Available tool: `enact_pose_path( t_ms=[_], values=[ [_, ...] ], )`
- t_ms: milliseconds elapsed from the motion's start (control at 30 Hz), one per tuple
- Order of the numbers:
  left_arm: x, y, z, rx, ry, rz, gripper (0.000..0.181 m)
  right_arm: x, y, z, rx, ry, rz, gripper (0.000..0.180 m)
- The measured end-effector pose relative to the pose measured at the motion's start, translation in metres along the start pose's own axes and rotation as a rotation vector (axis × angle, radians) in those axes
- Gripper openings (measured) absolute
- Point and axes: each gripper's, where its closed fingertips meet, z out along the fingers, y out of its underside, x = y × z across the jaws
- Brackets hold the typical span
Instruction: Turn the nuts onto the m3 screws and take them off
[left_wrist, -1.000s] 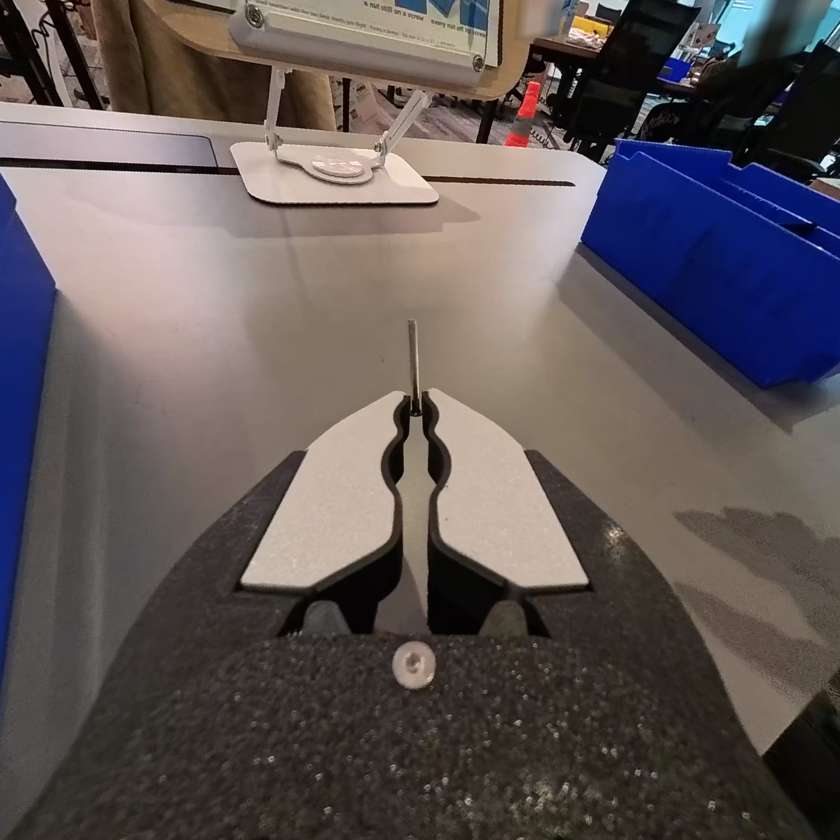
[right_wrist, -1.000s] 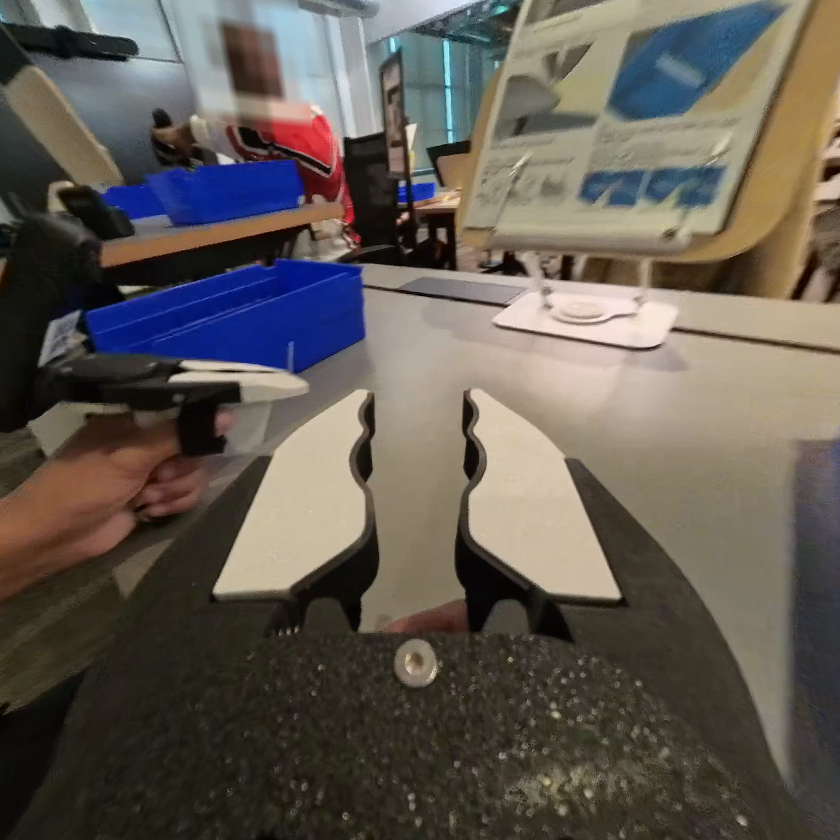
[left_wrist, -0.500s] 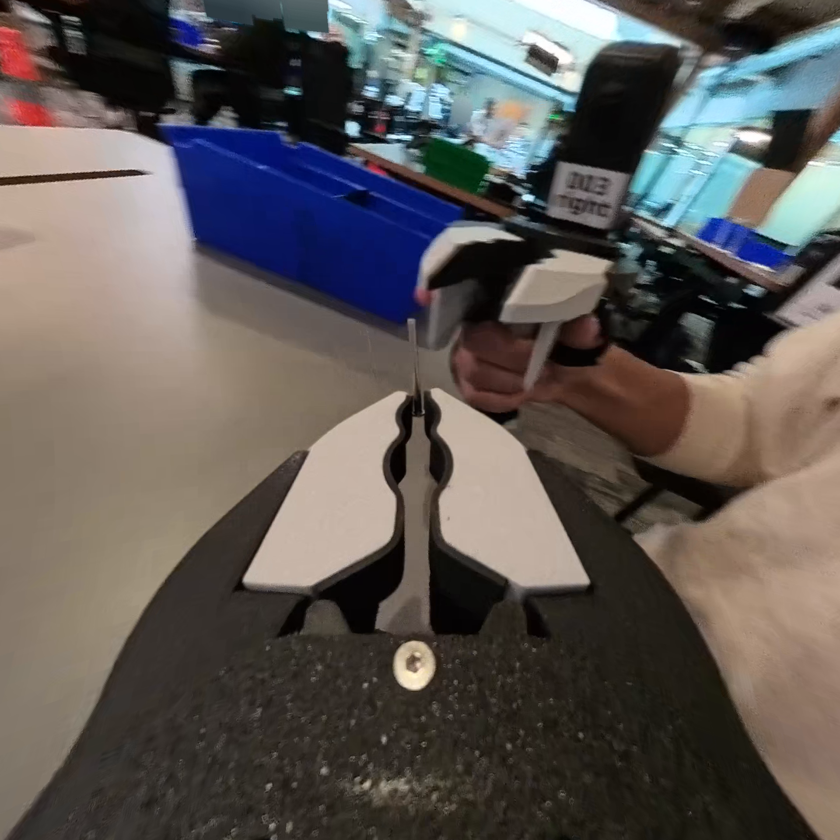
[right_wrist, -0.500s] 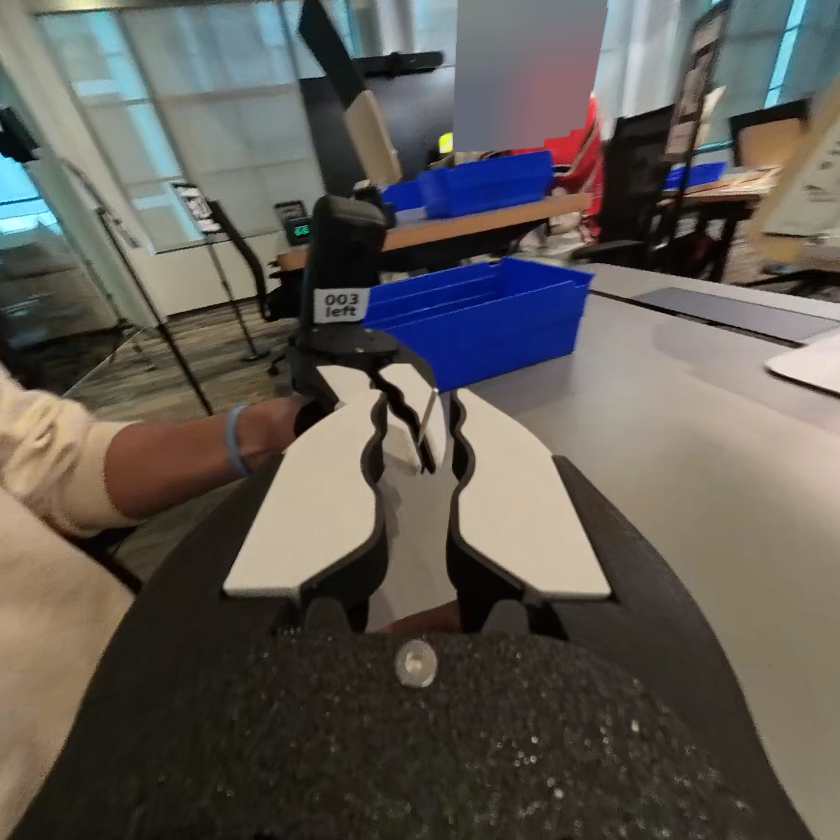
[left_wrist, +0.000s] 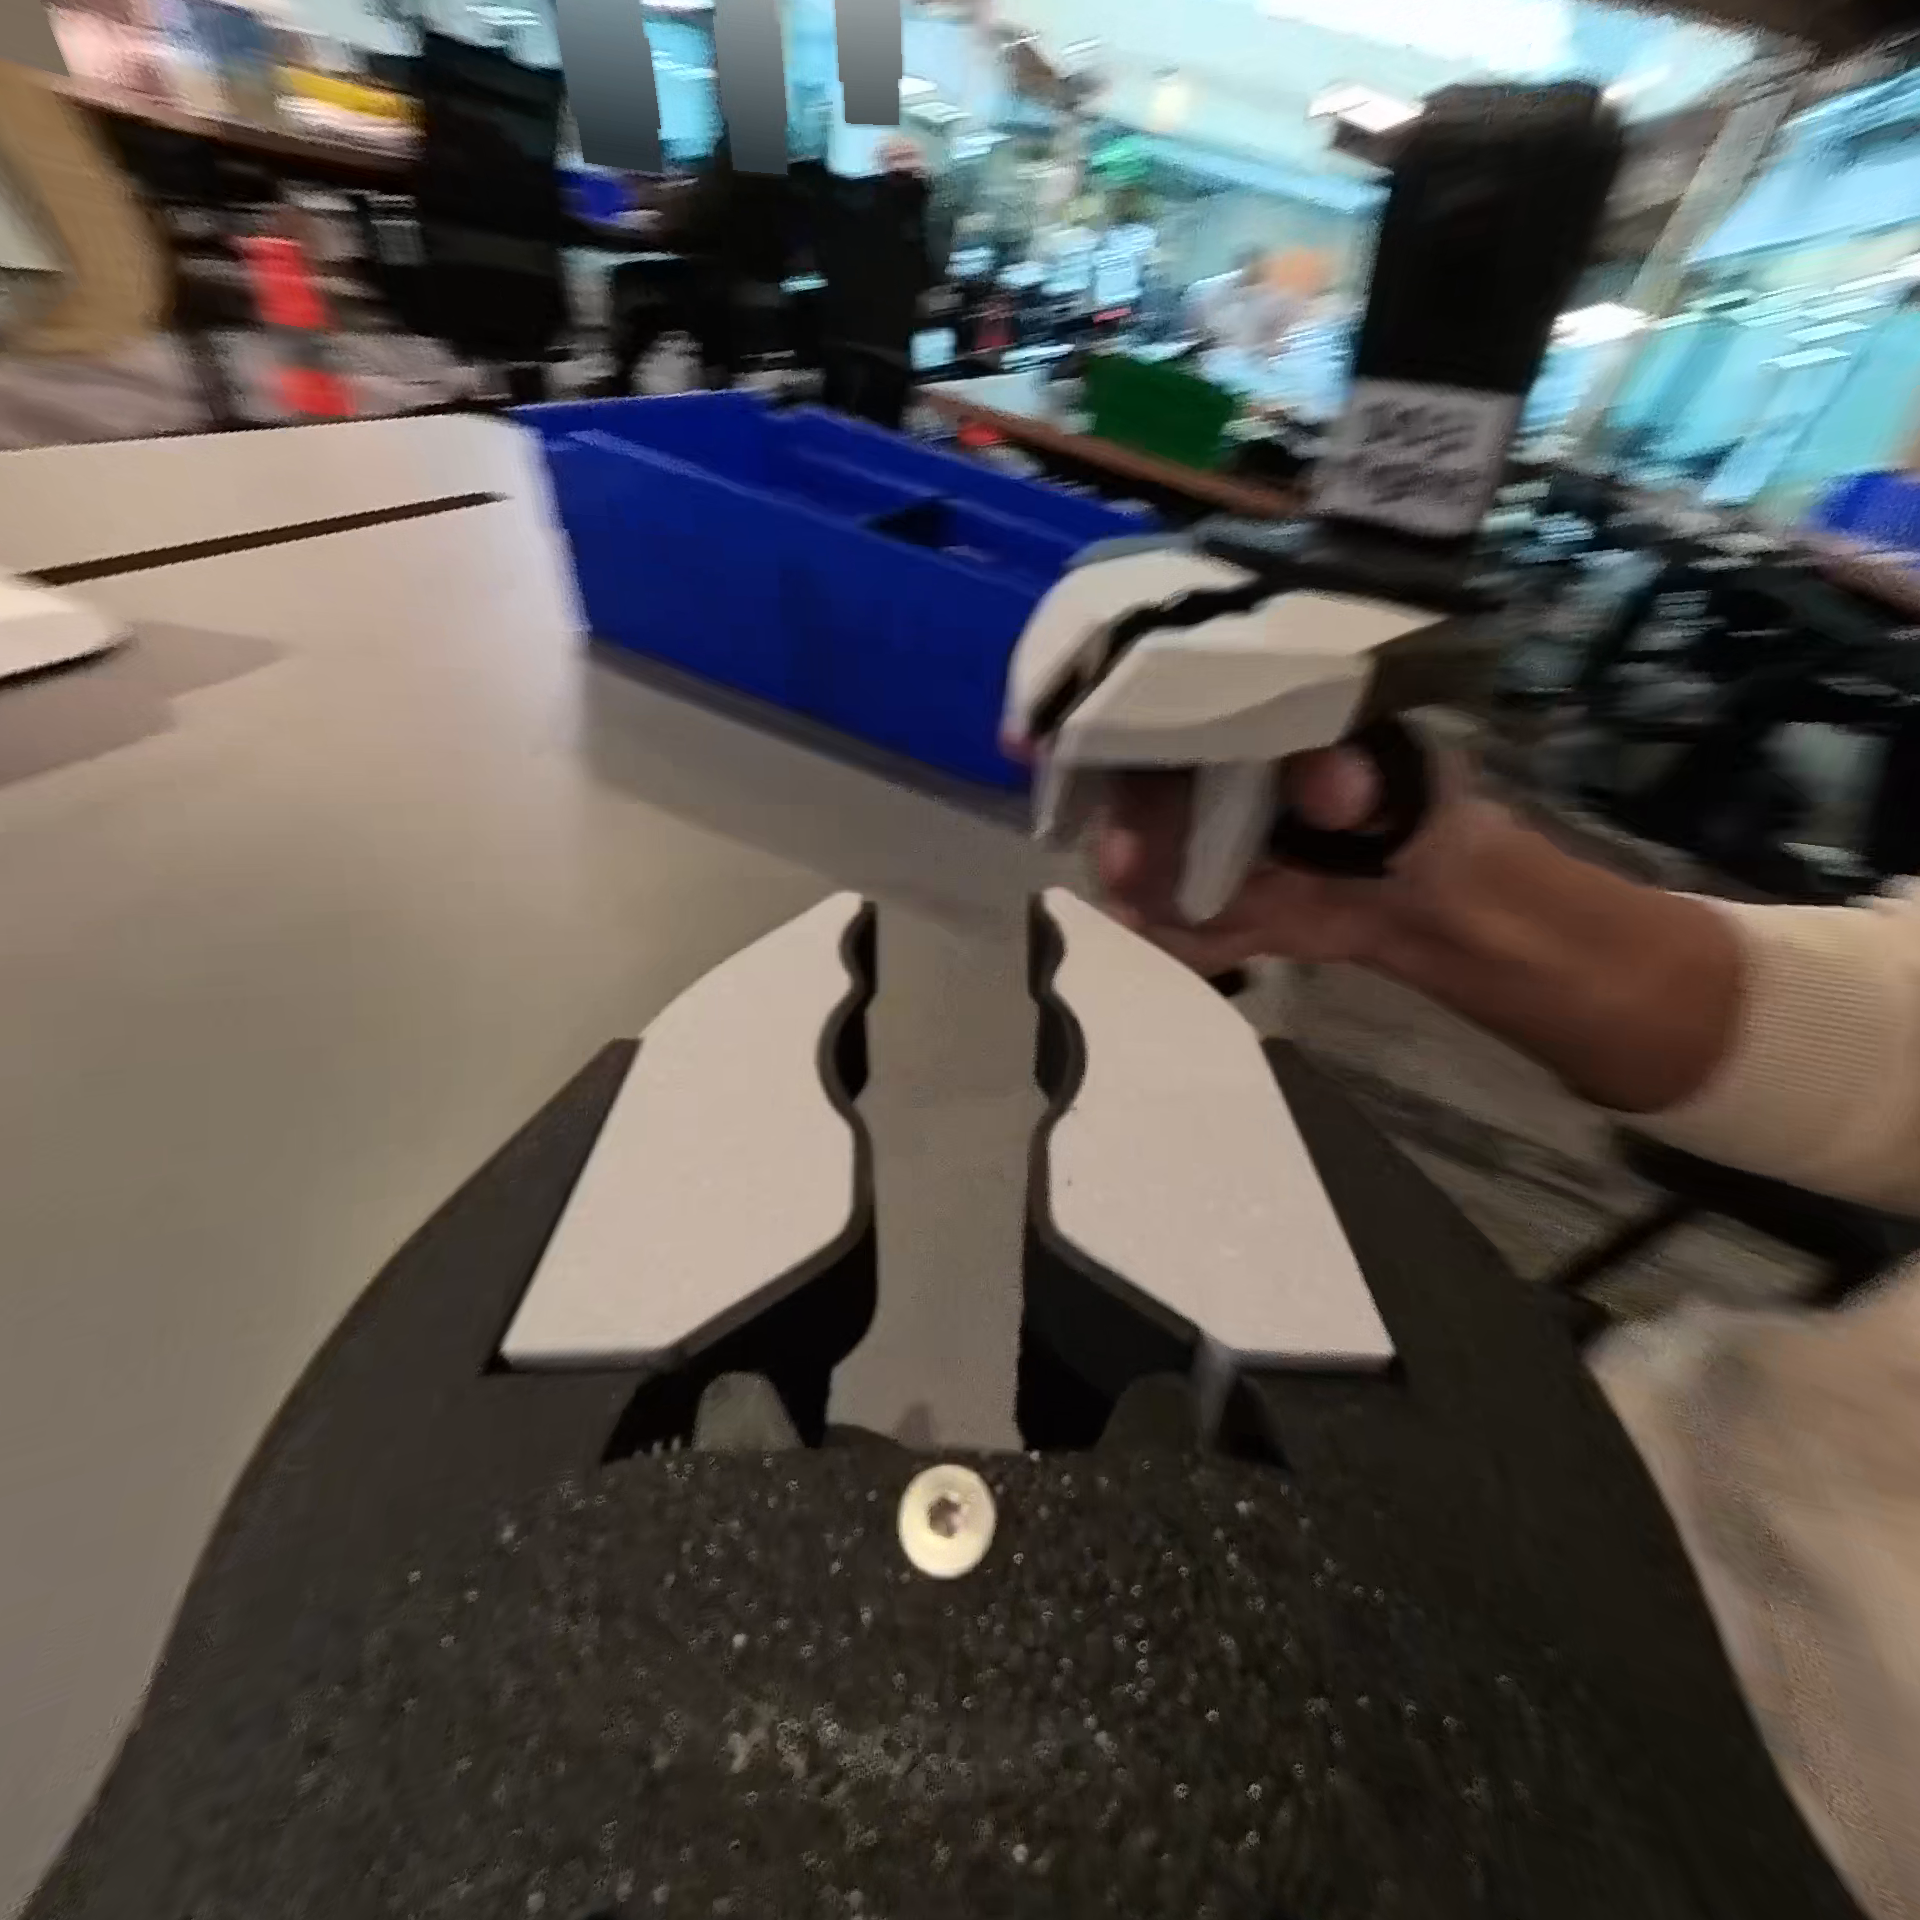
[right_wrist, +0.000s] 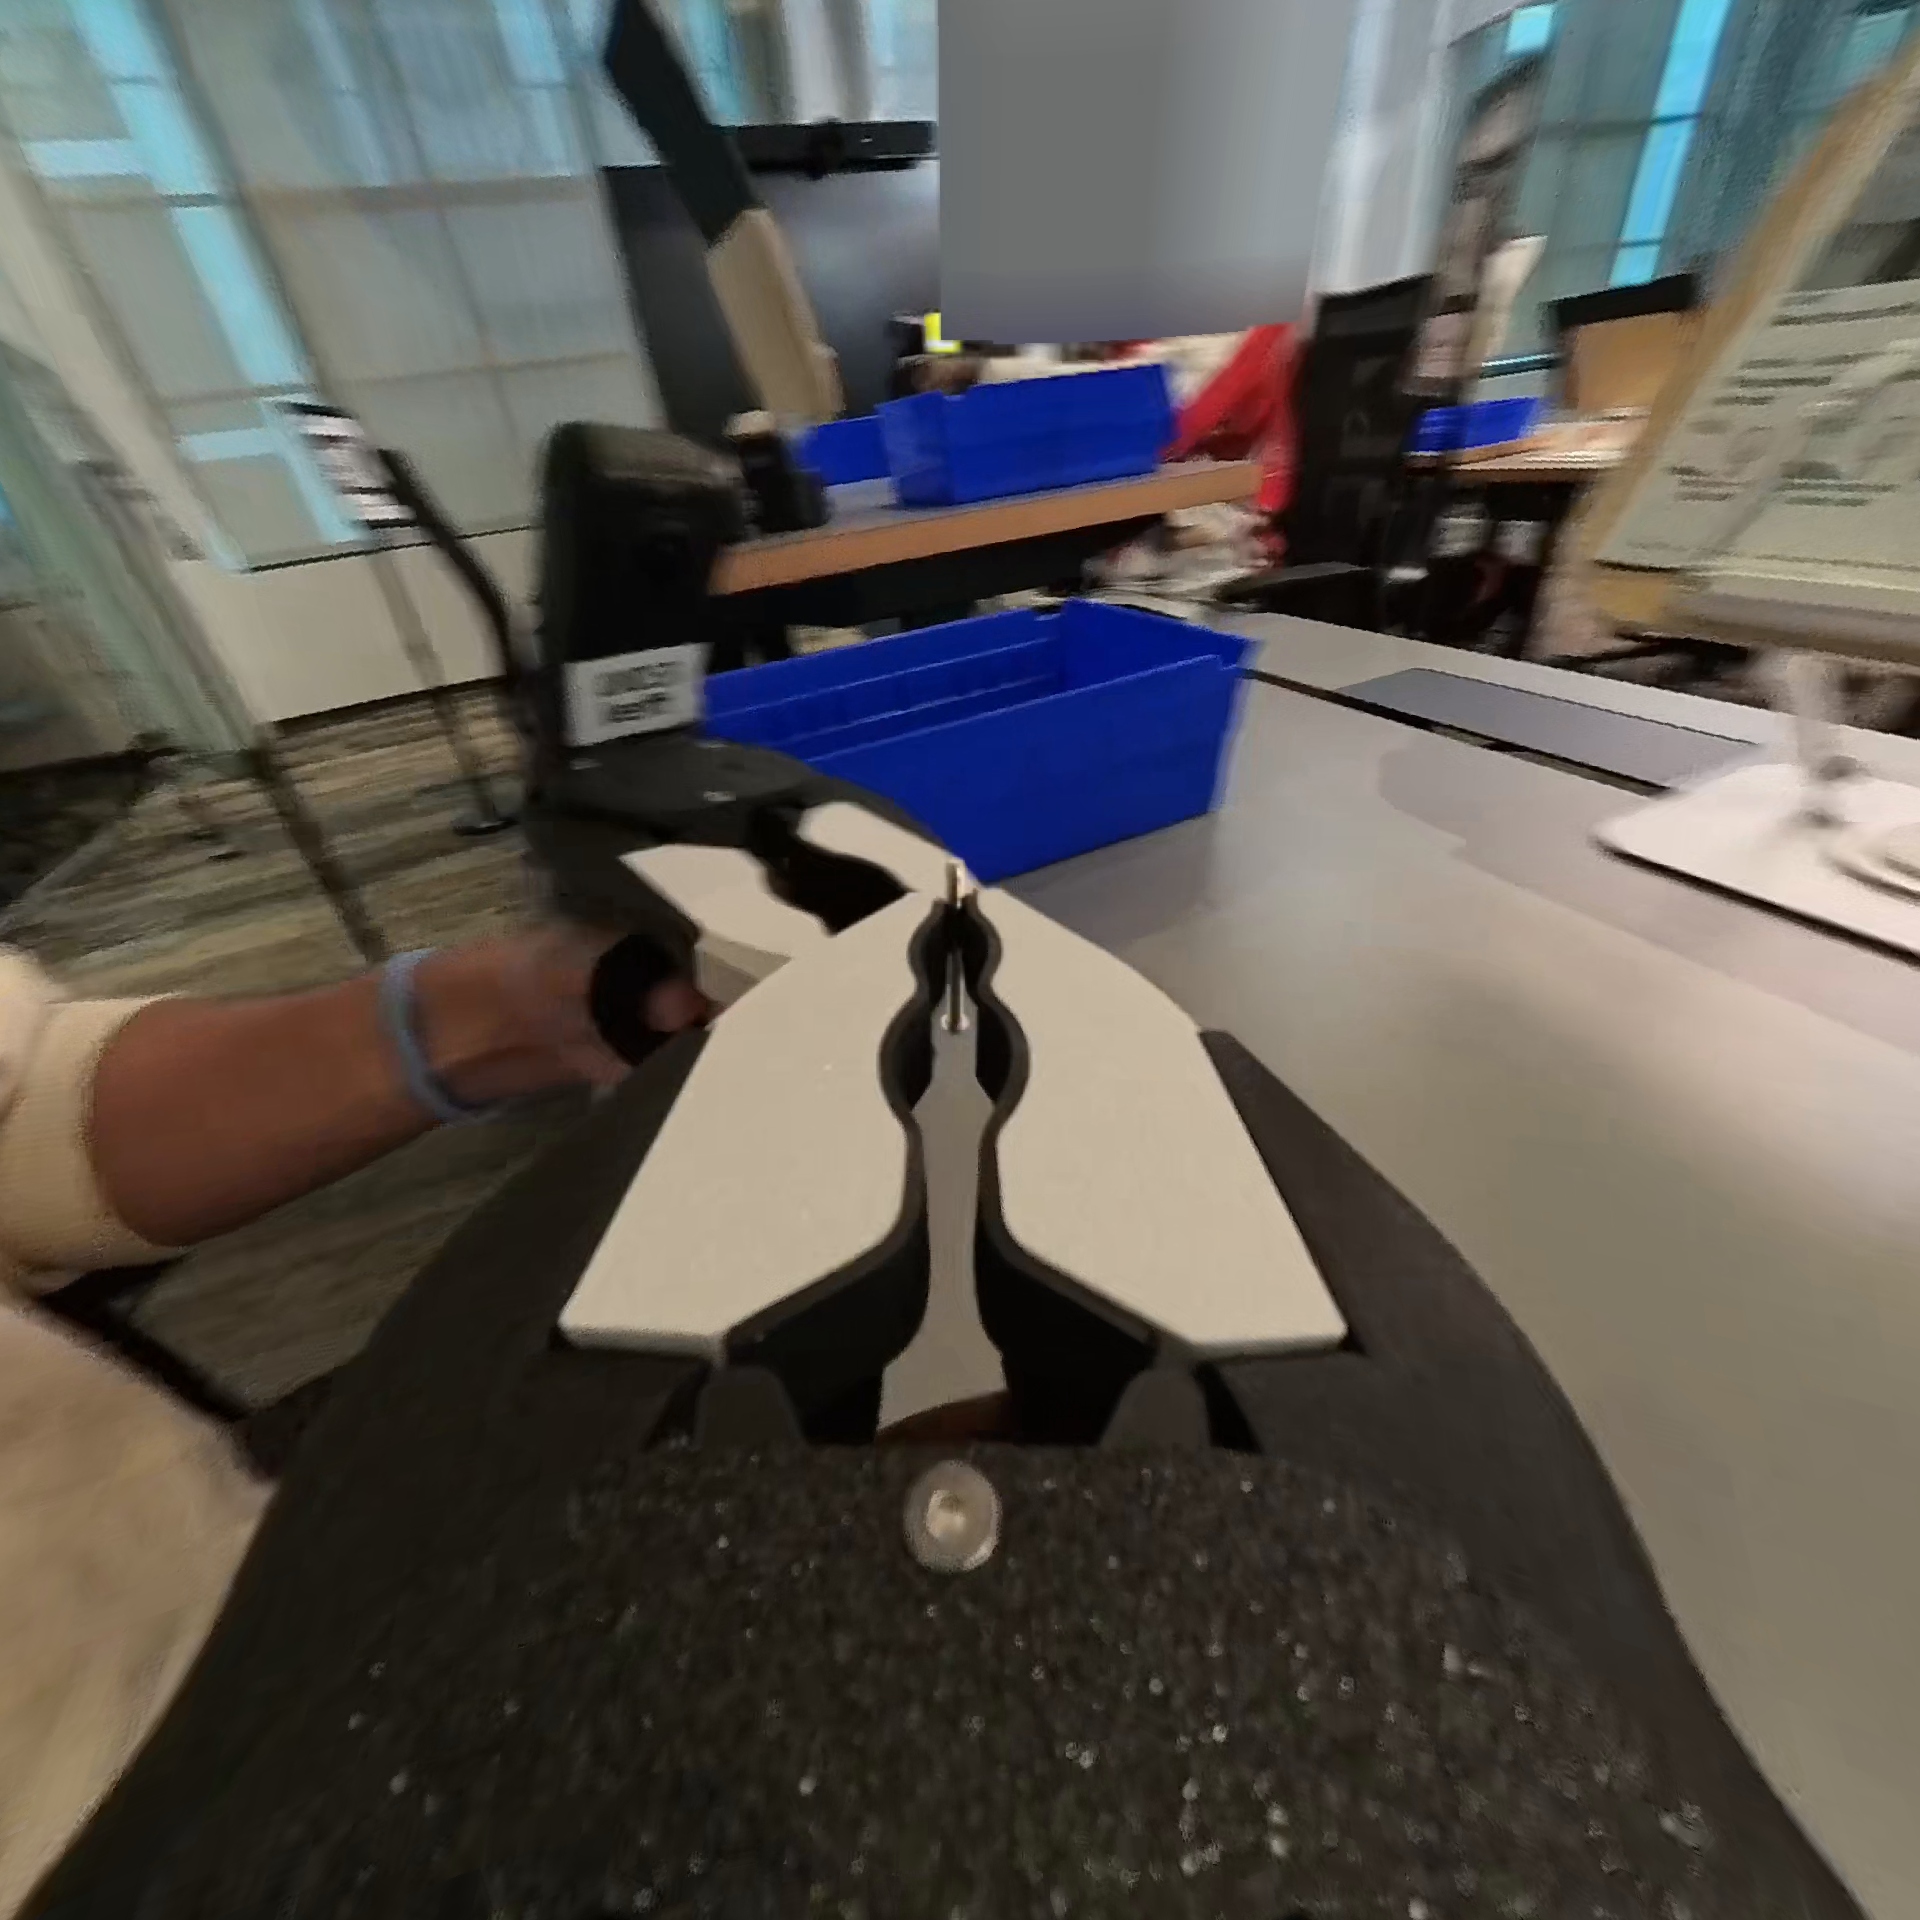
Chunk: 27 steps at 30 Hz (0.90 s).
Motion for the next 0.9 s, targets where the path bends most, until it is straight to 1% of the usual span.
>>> enact_pose_path(
  t_ms=[67,100,167,233,300,367,433,467,533,600,667,733,767,800,833,900],
  values=[
    [-0.029,0.01,-0.008,-0.051,-0.214,0.036,0.045,0.025,0.001,-0.01,-0.016,0.17,-0.016,0.002],
    [-0.046,0.015,-0.016,-0.075,-0.342,0.046,0.049,0.038,0.004,-0.016,-0.033,0.258,-0.026,0.002],
    [-0.073,0.022,-0.037,-0.091,-0.573,0.043,0.049,0.058,0.009,-0.03,-0.059,0.421,-0.048,0.002],
    [-0.092,0.029,-0.059,-0.082,-0.757,0.003,0.051,0.072,0.013,-0.046,-0.068,0.561,-0.052,0.002],
    [-0.102,0.034,-0.074,-0.058,-0.856,-0.031,0.051,0.081,0.016,-0.058,-0.068,0.641,-0.028,0.002],
    [-0.109,0.037,-0.083,-0.043,-0.909,-0.067,0.054,0.085,0.017,-0.065,-0.066,0.664,0.011,0.002],
    [-0.112,0.035,-0.089,-0.009,-0.926,-0.099,0.054,0.091,0.009,-0.073,-0.057,0.691,0.006,0.002],
    [-0.114,0.035,-0.09,-0.003,-0.927,-0.117,0.054,0.097,-0.003,-0.08,-0.056,0.722,-0.028,0.002],
    [-0.116,0.037,-0.091,0.004,-0.917,-0.147,0.055,0.121,-0.039,-0.107,-0.055,0.831,-0.104,0.002],
    [-0.116,0.037,-0.091,0.008,-0.91,-0.157,0.054,0.16,-0.075,-0.138,-0.105,0.906,-0.116,0.002],
    [-0.114,0.038,-0.089,-0.004,-0.898,-0.152,0.054,0.21,-0.108,-0.171,-0.123,0.969,-0.091,0.002],
    [-0.114,0.038,-0.087,-0.014,-0.898,-0.139,0.054,0.264,-0.101,-0.191,-0.33,0.961,0.008,0.002],
    [-0.113,0.038,-0.086,-0.019,-0.898,-0.131,0.054,0.285,-0.1,-0.195,-0.369,0.934,0.048,0.002],
    [-0.112,0.039,-0.085,-0.026,-0.896,-0.123,0.054,0.306,-0.089,-0.2,-0.479,0.917,0.079,0.002],
    [-0.112,0.039,-0.084,-0.031,-0.898,-0.114,0.054,0.324,-0.068,-0.208,-0.635,0.893,0.136,0.003],
    [-0.111,0.039,-0.083,-0.037,-0.899,-0.1,0.053,0.35,-0.029,-0.221,-0.86,0.828,0.249,0.002]
  ],
)
